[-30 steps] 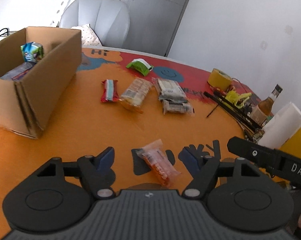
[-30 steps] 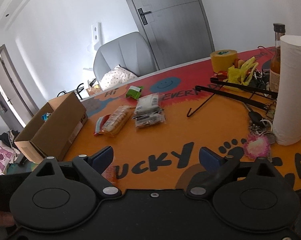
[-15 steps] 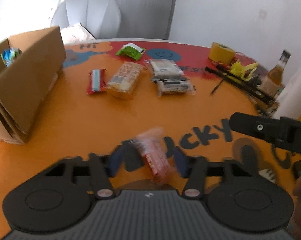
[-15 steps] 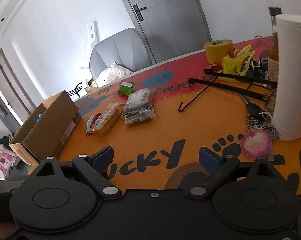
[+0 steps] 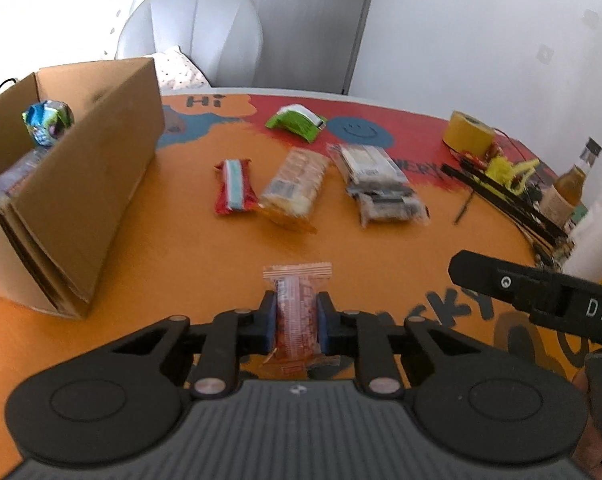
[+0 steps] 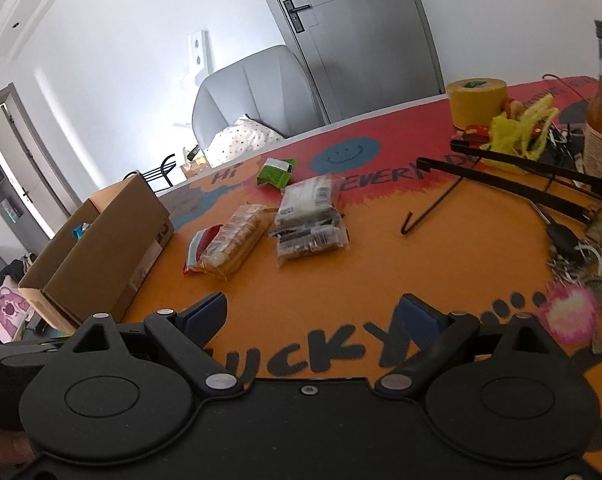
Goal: Organize snacks
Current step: 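Grasp the orange clear bag with the left gripper while the right grasps a biscuit packet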
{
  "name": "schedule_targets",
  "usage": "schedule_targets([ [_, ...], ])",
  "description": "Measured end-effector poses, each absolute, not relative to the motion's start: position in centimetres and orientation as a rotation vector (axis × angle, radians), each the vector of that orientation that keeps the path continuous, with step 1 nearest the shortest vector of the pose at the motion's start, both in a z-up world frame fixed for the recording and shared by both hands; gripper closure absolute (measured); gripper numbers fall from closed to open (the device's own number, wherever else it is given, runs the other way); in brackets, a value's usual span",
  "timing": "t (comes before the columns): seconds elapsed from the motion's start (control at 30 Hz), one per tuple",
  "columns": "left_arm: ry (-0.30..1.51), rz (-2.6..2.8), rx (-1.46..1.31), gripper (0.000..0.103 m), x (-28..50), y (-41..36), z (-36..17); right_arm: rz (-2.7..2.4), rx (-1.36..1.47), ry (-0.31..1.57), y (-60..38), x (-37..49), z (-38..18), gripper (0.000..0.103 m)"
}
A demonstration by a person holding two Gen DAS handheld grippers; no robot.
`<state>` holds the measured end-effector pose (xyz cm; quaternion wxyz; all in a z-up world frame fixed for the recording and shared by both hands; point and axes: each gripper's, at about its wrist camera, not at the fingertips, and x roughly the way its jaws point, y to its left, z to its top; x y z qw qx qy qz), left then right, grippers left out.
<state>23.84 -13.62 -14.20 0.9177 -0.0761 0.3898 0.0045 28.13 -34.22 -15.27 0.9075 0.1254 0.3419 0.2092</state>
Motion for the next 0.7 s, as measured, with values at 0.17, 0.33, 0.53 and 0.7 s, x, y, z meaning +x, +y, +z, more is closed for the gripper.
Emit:
schedule_targets([
  [0.17,0.786,0.021,-0.174,0.084,24.8,-12.3,-13.9,0.431,0.239,0.71,-33.1,29.4,-15.1,0.009],
  [0.33,0.775,0.02,-0.191,0.084,26.0,-11.4,-13.7,0.409,0.205,0.712,-31.8,30.8,-15.0,0.009],
  [0.53,0.762,0.023,-0.211,0.084,27.2,-10.5,-13.7,0.384,0.166,0.721,-30.3,32.6,-15.5,0.009],
  [0.7,0.763,0.029,-0.213,0.084,28.1,-10.0,-14.0,0.36,0.08,0.72,-28.7,33.7,-16.0,0.015],
])
